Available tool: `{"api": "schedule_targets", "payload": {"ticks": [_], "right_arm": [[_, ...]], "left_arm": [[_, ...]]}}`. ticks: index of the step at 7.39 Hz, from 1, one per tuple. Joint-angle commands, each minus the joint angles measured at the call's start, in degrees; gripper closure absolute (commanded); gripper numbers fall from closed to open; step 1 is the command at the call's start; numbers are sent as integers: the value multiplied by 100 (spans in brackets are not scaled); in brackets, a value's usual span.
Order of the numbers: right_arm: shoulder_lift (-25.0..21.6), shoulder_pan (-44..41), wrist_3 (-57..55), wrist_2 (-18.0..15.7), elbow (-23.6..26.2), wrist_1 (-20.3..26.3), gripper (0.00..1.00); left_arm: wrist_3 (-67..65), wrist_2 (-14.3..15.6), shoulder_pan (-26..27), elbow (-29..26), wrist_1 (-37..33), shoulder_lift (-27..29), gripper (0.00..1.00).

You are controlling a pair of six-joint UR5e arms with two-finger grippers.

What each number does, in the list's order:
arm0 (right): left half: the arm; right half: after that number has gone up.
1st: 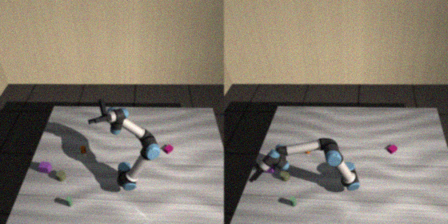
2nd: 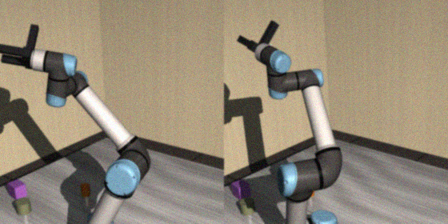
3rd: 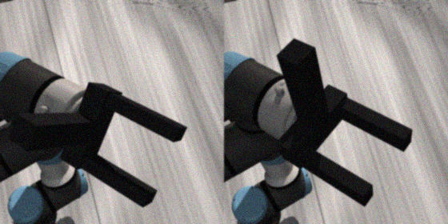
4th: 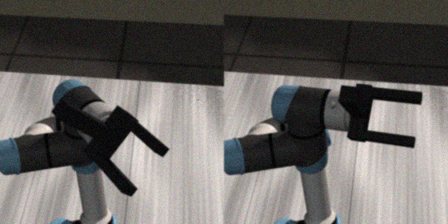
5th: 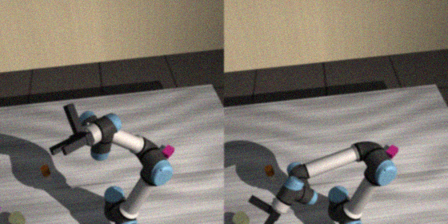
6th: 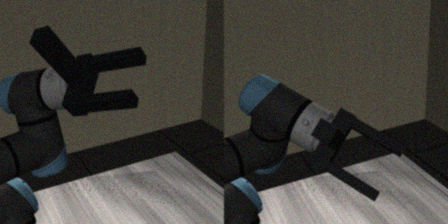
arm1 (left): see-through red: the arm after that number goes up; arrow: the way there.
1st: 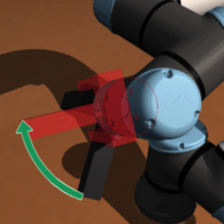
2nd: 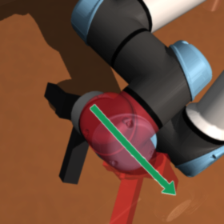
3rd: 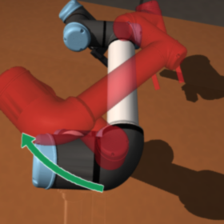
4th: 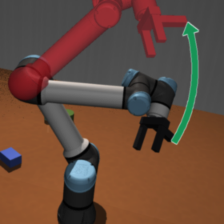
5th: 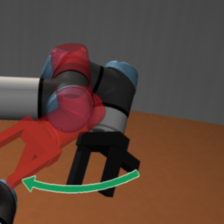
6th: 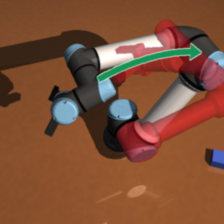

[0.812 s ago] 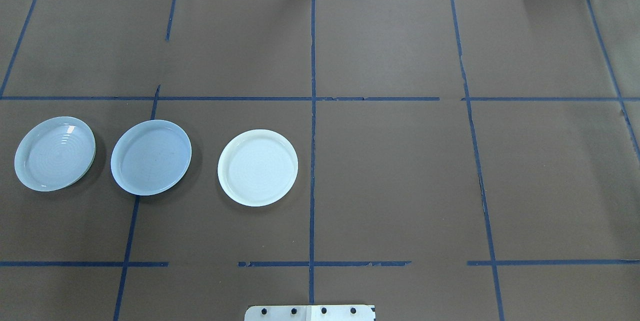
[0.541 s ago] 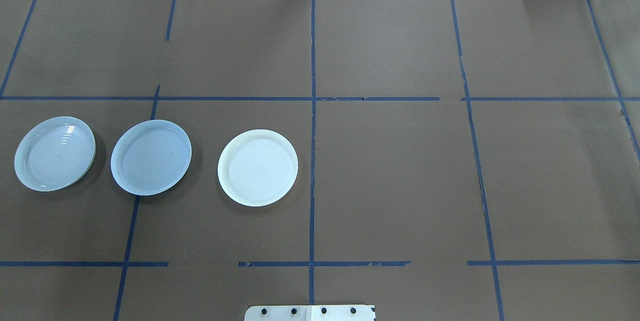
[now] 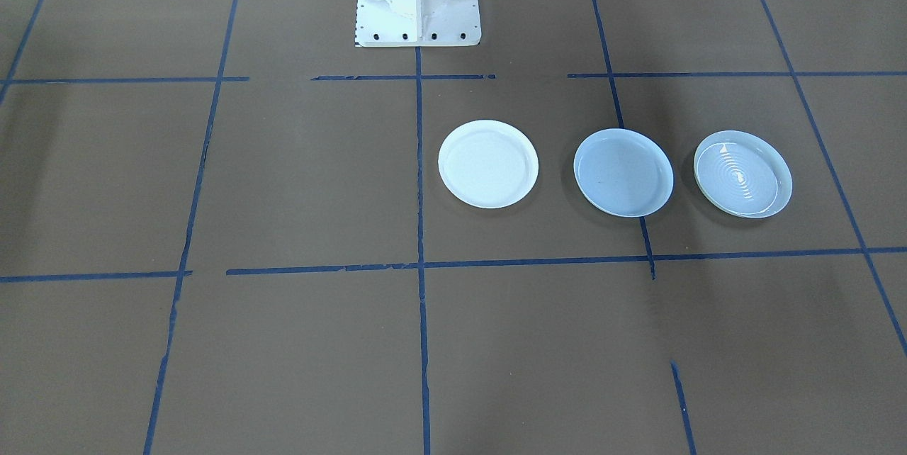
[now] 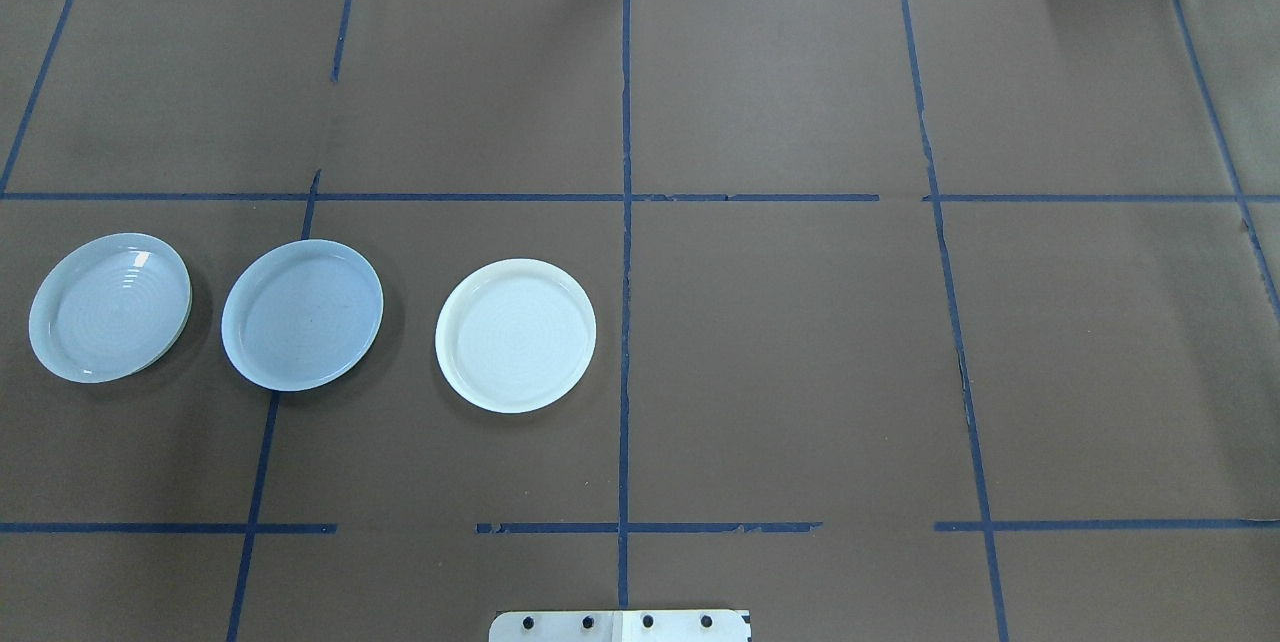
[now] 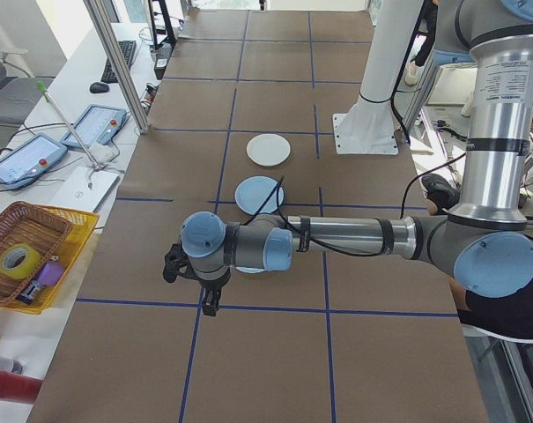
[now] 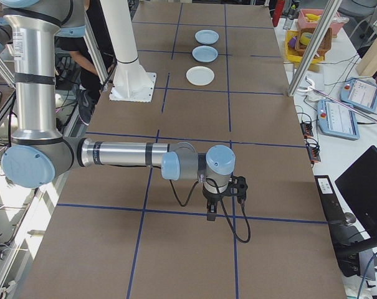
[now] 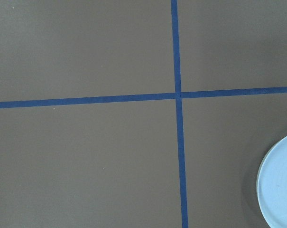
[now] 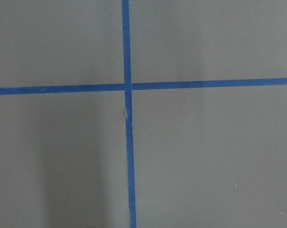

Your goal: Stack plate in center

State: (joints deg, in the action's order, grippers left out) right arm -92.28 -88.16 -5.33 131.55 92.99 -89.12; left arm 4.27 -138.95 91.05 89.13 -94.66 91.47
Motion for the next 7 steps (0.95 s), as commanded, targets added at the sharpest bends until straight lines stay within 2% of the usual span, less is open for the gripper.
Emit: {"api": "schedule_targets", "payload": {"ticks": [1,2,4,5,6,7], "right_arm": [[0,0,5,-7,0,0,0],[0,0,6,2,0,0,0],[0,0,-3,2,0,0,0],[0,0,5,-7,0,0,0],[0,0,6,2,0,0,0],[0,0,-3,2,0,0,0]], "left_arm": [[-231,-80,-183,-19,-464,-128,0],[-773,-97,-419,-19,-1048,-277,0],[-2422,-19,-1191,-89,-2708,-673,0],[-3161,112,-1543,-194,-3307,-700,0],[-3639,470,-1877,-247,-3652,-718,0],[-3913,639,-2107,-395,-3934,-700,0]]}}
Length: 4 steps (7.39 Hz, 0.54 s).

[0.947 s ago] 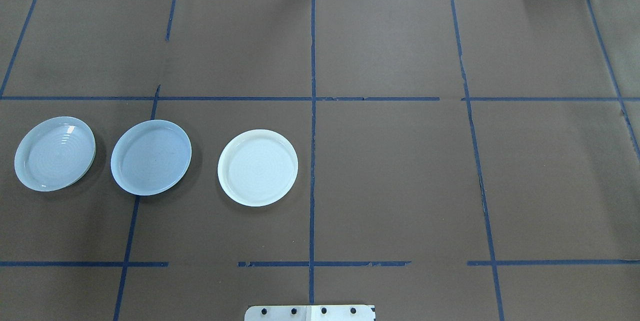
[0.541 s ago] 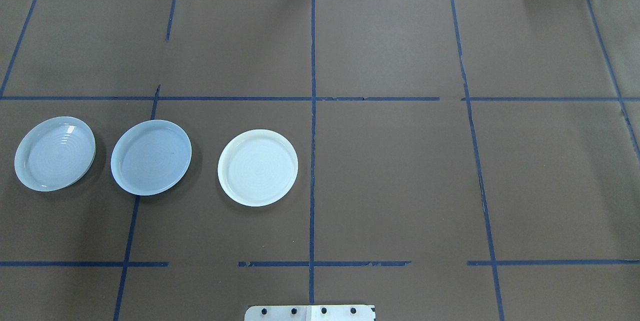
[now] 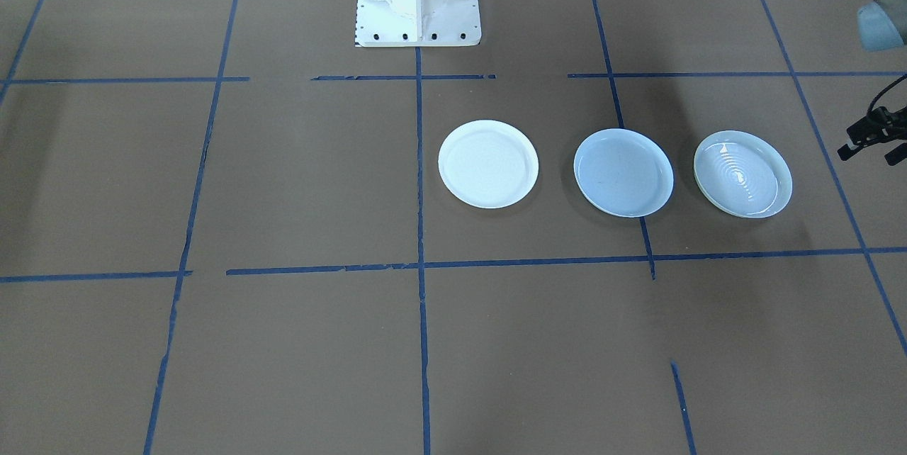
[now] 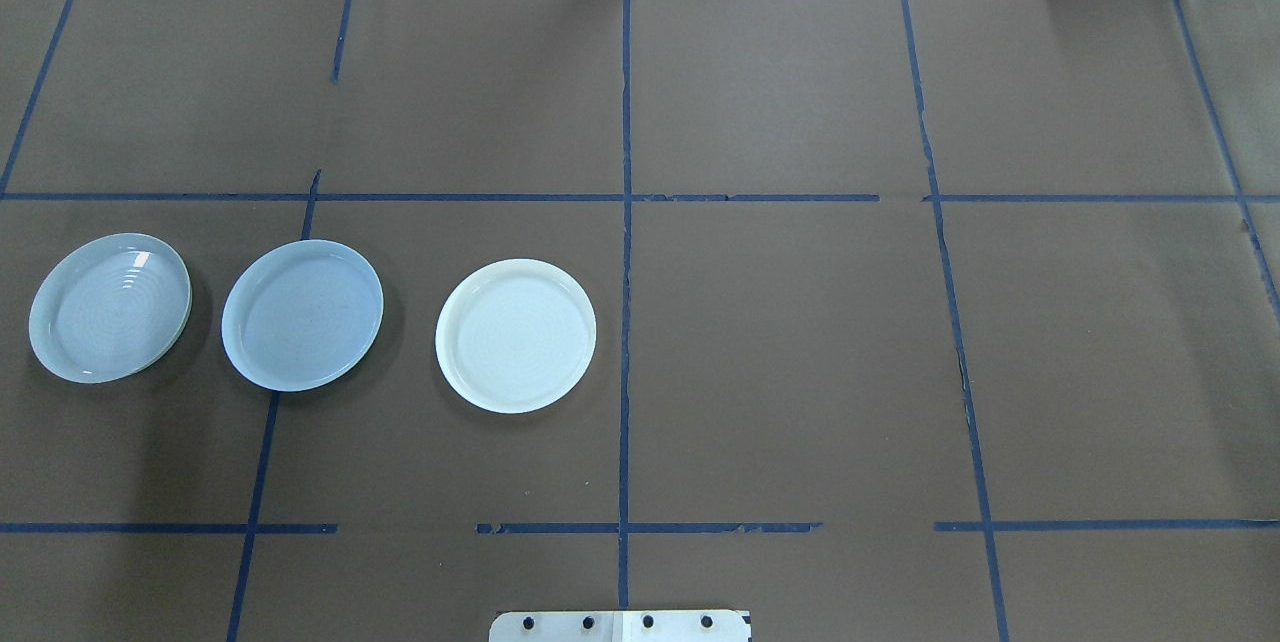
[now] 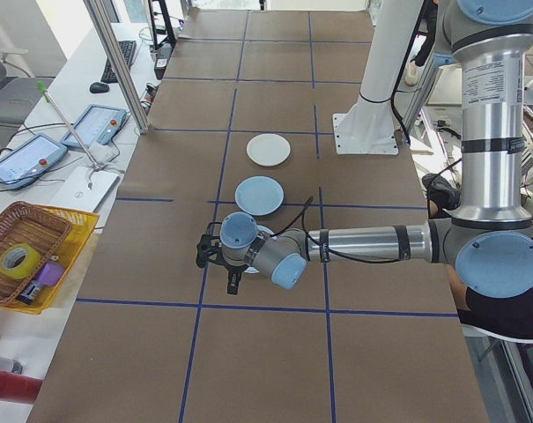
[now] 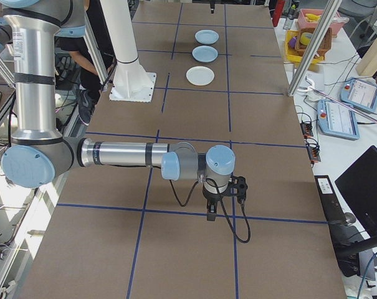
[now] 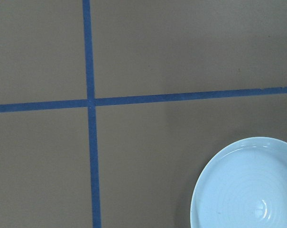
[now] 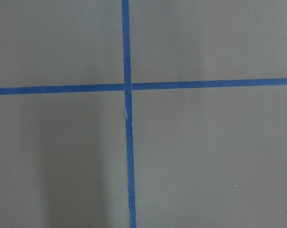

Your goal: Stack plate in center

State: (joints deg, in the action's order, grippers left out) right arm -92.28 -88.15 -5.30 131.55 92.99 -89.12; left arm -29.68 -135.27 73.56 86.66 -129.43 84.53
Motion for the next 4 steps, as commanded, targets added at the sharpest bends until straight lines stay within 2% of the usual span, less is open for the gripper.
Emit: {"api": "schedule_targets", "payload": {"ticks": [1,3,4], "right_arm": [[0,0,3,3,0,0,0],[0,0,-6,3,0,0,0],[0,0,-6,-6,0,0,0]], "left_arm": [[-747,360,-534,-393,-878,-7,0],[-1406,562,-999,-824,-1636,63,1],[-1461,624,-1097,-869,-1665,99,3]]}}
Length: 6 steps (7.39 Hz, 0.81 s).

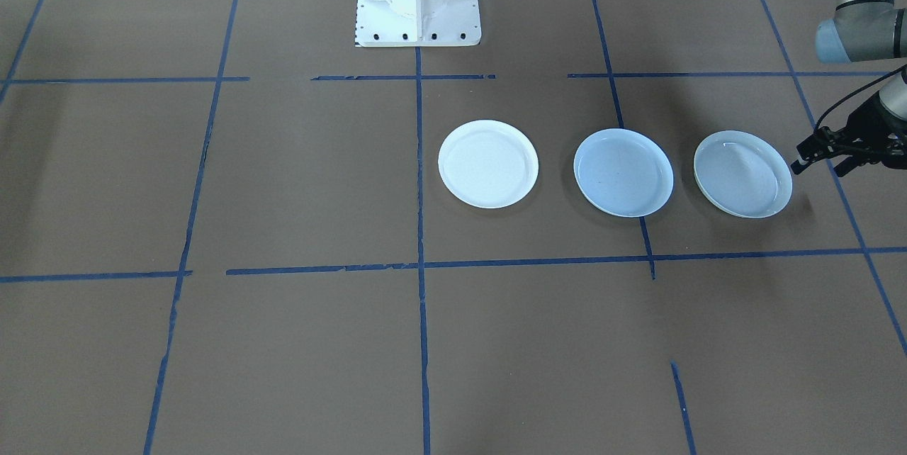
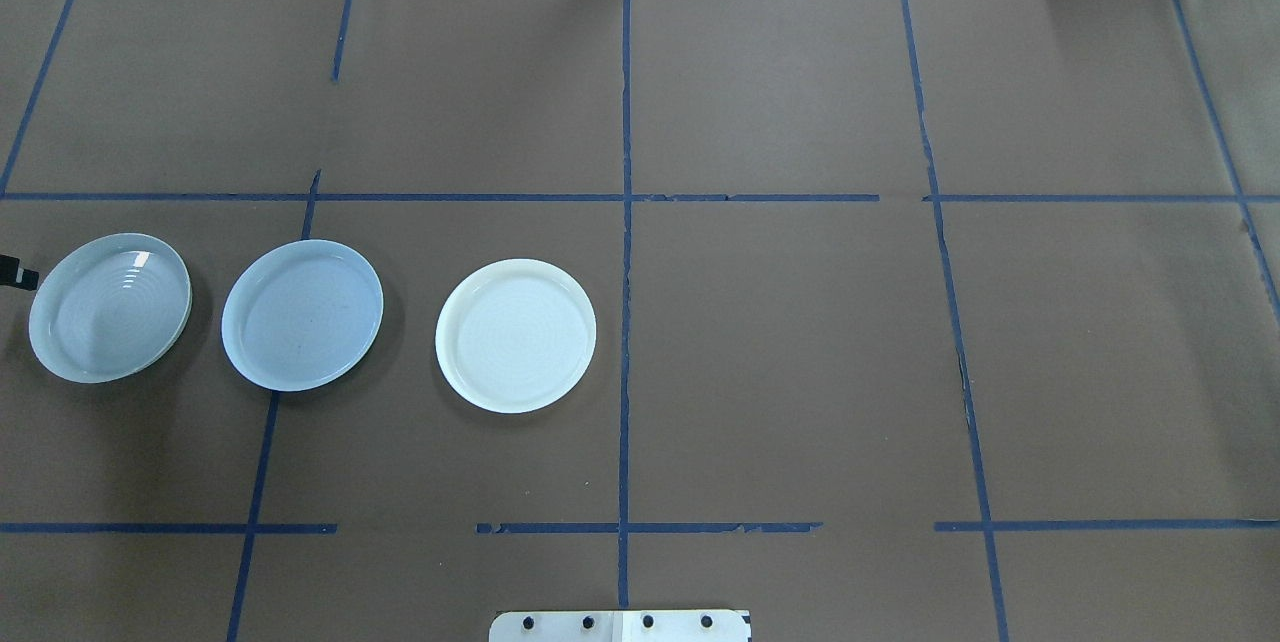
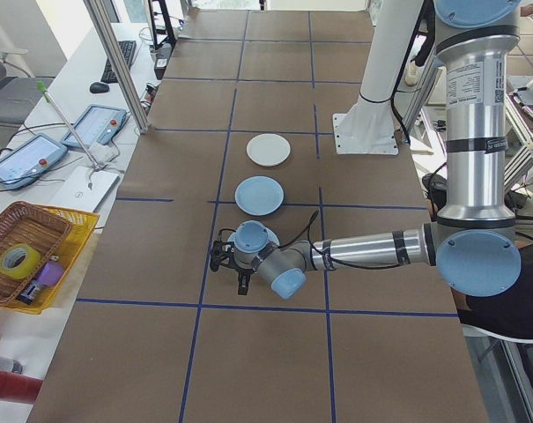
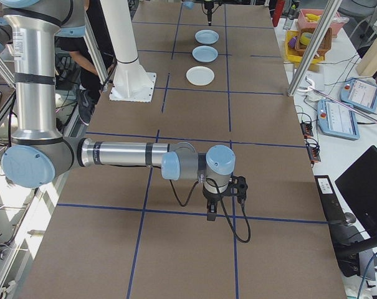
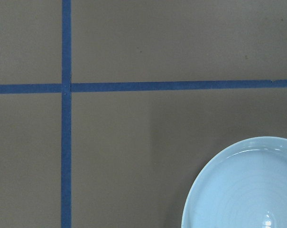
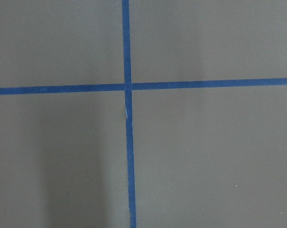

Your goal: Stack plate in center

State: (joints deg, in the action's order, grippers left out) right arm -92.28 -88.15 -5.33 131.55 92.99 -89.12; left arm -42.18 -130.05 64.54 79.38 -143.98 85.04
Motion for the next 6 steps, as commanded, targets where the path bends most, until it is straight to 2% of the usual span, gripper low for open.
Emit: {"api": "schedule_targets", "payload": {"ticks": [1,4,6], "right_arm": [[0,0,6,-7,0,0,0],[0,0,-3,2,0,0,0],[0,0,-3,2,0,0,0]], "left_arm": [[-211,103,-239,-142,-209,65,11],[-211,94,-354,-125,-209,74,29],[-203,68,-363,-125,-218,74,53]]}}
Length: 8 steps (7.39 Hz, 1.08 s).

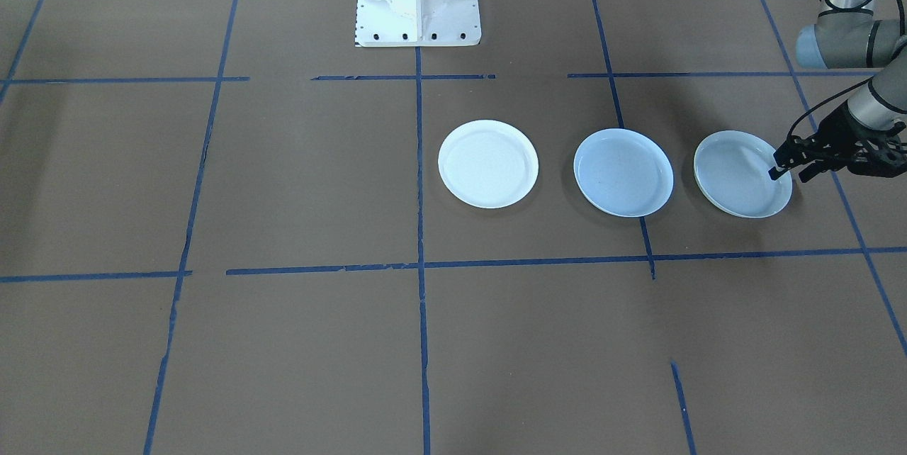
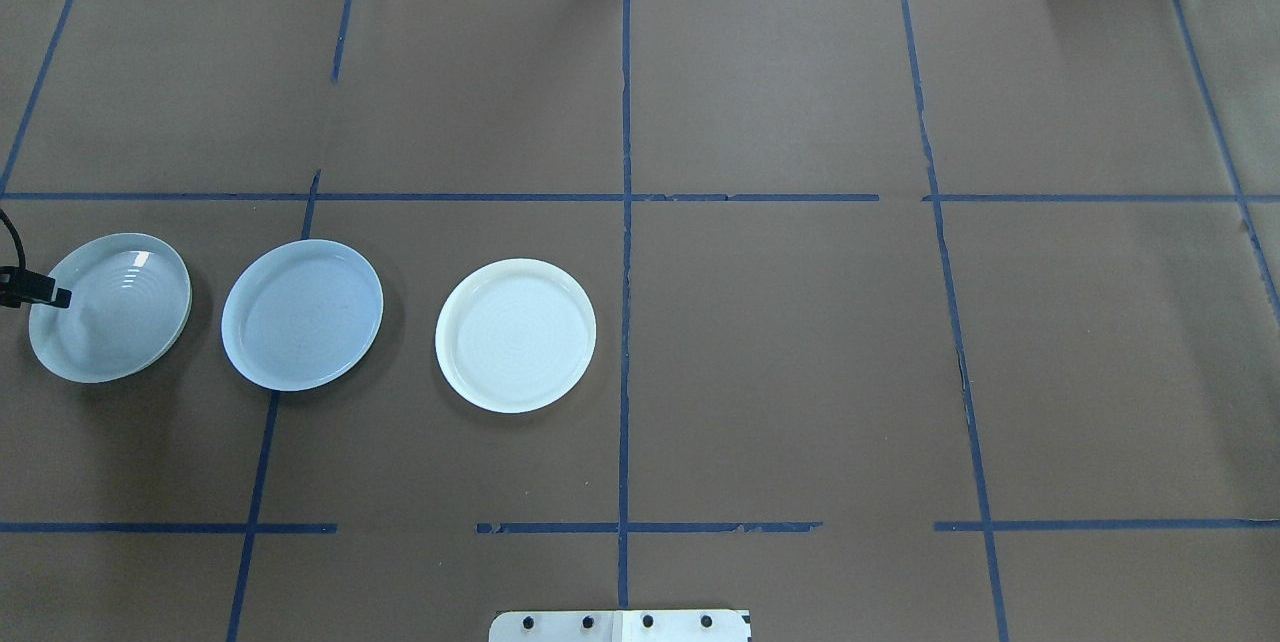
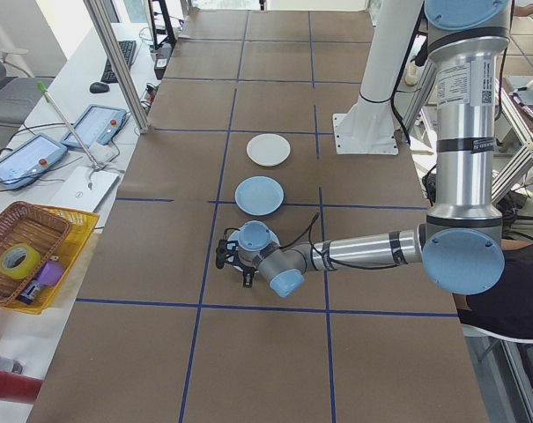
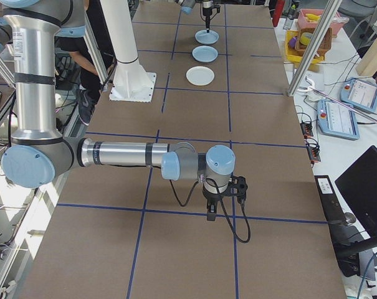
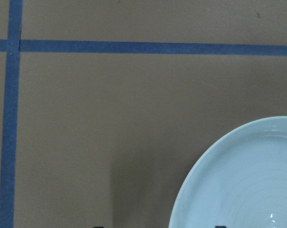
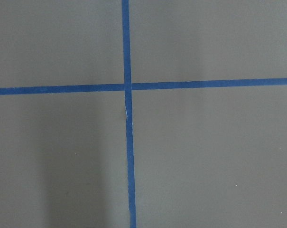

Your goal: Stack plate in center

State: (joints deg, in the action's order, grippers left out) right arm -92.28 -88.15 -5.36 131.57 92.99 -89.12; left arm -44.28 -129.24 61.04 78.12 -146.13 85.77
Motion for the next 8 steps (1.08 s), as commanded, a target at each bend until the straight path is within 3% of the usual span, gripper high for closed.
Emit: {"api": "schedule_targets", "payload": {"ticks": [1,2,3,5,7,8], "right_arm": [[0,0,0,0,0,0,0],[0,0,9,0,0,0,0],[0,0,9,-8,0,0,0],[0,0,0,0,0,0,0],[0,0,0,0,0,0,0],[0,0,0,0,0,0,0]], "left_arm": [[24,-13,-13,2,-91,1,68],[50,-22,-13,2,-126,1,90],[51,-22,-13,2,-266,-17,100],[59,-66,-4,19,-276,-43,100],[539,-1177,187,46,-241,-87,100],[882,-1243,685,37,-206,-96,100]]}}
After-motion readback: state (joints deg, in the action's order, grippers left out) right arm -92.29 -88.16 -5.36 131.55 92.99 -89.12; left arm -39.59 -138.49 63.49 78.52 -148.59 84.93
